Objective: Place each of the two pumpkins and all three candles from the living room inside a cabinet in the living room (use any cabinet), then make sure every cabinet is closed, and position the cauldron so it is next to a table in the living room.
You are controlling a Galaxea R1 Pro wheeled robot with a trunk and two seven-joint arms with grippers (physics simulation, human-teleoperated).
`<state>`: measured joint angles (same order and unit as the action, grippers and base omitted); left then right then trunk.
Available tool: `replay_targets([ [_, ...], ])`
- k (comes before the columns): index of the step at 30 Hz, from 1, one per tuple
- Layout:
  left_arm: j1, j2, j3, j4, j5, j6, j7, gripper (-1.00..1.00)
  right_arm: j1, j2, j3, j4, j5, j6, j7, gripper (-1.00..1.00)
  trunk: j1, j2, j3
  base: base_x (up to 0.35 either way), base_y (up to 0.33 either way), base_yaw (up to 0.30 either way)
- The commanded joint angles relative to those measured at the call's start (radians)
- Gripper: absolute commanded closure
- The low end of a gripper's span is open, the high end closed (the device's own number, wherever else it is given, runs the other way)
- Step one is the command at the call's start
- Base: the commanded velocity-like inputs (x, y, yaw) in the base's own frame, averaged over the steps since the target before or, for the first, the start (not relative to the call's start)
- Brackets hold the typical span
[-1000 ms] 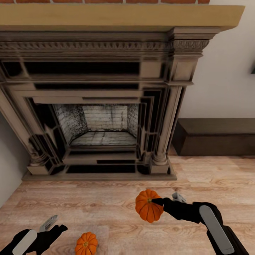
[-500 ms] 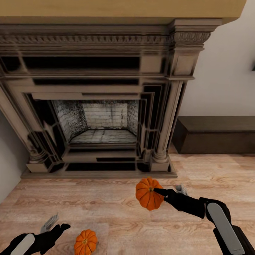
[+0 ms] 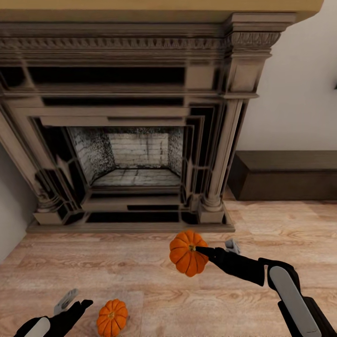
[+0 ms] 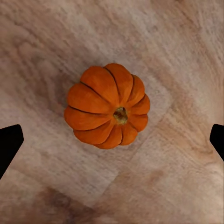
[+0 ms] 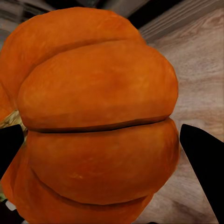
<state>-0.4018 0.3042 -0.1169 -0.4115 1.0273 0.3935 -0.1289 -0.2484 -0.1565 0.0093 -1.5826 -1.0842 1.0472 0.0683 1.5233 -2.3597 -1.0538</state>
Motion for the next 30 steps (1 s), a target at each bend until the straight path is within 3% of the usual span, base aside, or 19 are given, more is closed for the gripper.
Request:
replay_targets([
  [1,0.0,-0.003,0.0,0.002,-0.001,-0.015,0.0,-1.0,0.0,0.0,0.002,0.0,-0.003,0.0,0.0,1.0,0.004,-0.007,-0.003,0.0,0.0,0.0],
  [14,0.0,-0.008,-0.007,0.006,-0.007,-0.048,0.0,-1.0,0.0,0.001,0.018,0.0,-0.003,0.0,0.026,1.0,0.054,-0.098,-0.044,0.0,0.0,0.0],
  [17,0.0,-0.008,-0.009,0.006,-0.008,-0.048,0.0,-1.0,0.0,0.0,0.033,0.0,-0.003,0.0,0.104,1.0,0.065,-0.119,-0.053,0.0,0.0,0.0],
  [21,0.0,-0.008,-0.01,0.006,-0.009,-0.048,0.0,-1.0,0.0,-0.009,0.057,0.0,-0.007,0.0,0.356,1.0,0.077,-0.141,-0.067,0.0,0.0,0.0],
  [23,0.0,-0.008,-0.01,0.006,-0.009,-0.047,-0.001,-1.0,0.0,-0.013,0.062,-0.001,-0.005,0.0,0.434,1.0,0.078,-0.141,-0.074,0.0,0.0,0.0],
  [30,0.0,-0.006,-0.01,0.006,-0.009,-0.044,-0.003,-1.0,0.0,-0.012,0.033,0.002,0.005,0.0,0.472,1.0,0.081,-0.143,-0.101,0.0,0.0,0.0],
])
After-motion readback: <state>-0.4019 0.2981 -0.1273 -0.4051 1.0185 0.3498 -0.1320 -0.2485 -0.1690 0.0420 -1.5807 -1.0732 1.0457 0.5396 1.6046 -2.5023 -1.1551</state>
